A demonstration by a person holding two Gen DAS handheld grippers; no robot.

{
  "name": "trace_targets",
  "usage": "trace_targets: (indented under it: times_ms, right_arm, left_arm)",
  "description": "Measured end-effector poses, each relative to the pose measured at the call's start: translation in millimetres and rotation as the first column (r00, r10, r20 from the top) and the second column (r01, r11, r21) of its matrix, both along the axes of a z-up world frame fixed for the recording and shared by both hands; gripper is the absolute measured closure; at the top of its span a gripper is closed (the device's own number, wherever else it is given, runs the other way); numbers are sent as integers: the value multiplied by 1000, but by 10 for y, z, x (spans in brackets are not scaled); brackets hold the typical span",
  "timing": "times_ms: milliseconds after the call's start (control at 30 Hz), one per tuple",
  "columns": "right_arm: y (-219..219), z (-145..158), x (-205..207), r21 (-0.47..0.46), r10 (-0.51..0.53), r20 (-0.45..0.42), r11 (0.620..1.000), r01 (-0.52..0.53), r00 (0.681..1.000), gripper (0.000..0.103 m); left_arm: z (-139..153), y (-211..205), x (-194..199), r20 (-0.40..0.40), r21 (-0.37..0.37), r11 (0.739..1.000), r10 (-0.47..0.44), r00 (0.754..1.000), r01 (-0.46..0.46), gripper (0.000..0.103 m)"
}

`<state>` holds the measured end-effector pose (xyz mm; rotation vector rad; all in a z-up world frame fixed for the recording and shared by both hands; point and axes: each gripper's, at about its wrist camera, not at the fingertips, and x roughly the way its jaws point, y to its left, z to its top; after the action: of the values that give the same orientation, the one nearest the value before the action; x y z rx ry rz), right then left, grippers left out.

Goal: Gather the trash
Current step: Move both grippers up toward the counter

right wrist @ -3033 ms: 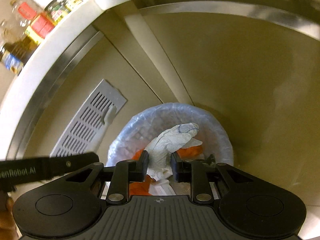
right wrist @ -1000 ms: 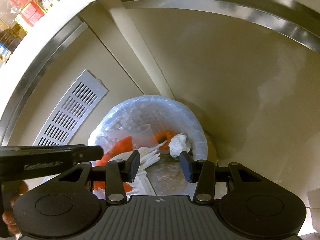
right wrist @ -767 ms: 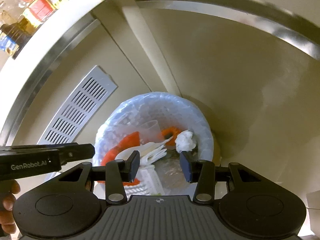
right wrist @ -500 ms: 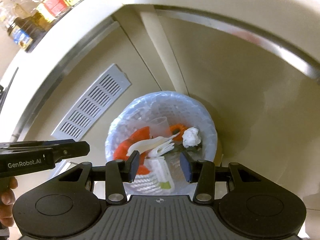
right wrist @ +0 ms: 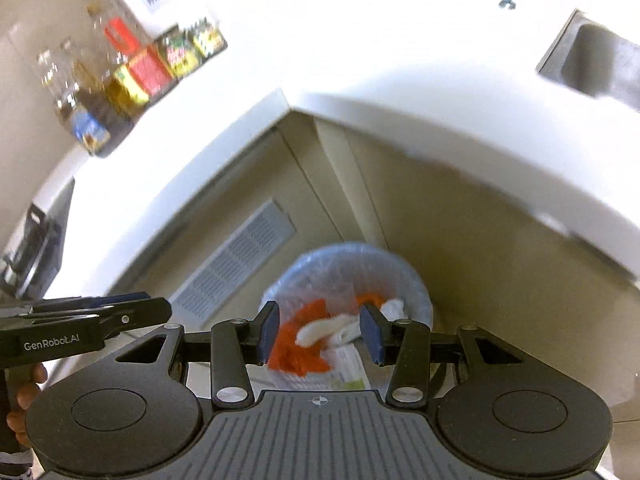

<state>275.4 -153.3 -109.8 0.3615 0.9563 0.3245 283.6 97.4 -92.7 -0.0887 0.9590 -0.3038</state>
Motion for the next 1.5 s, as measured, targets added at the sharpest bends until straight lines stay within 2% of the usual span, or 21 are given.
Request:
trace_targets:
  times_ms: [267, 500, 567, 767, 1000, 1267, 1500]
  right_arm:
    - [-32, 276, 20, 5, -26, 63, 1000, 25, 998, 56]
    - [-97, 442, 252, -4, -22, 133, 1000, 22, 991, 41]
    - [-143, 483, 358, -9, -13, 157, 1000, 15, 987, 40]
    - [-261, 583, 843, -10, 29, 214, 1000, -27, 976, 38]
    - [-402, 587, 1554, -20, 132, 237, 991, -131, 963, 38]
    - [-605, 534, 2374, -48, 196, 263, 981, -190, 945, 38]
    - [-579, 501, 2917, -86, 259, 313, 966, -244, 914, 37]
  left_arm:
    - [335, 137, 62, 77, -26, 999, 34, 996, -32, 70]
    - [518, 212, 274, 134, -30, 996, 84, 987, -80, 70]
    - [566, 221, 356, 150, -27, 995, 102, 983, -99, 70]
    - [693, 182, 669, 199, -26, 987, 162, 967, -160, 69]
    - [746, -61, 1172, 211, -28, 971, 240, 948, -239, 69]
    - [745, -485, 1830, 225, -18, 959, 280, 933, -283, 69]
    - [755, -666, 2389, 255, -1, 949, 305, 917, -316, 69]
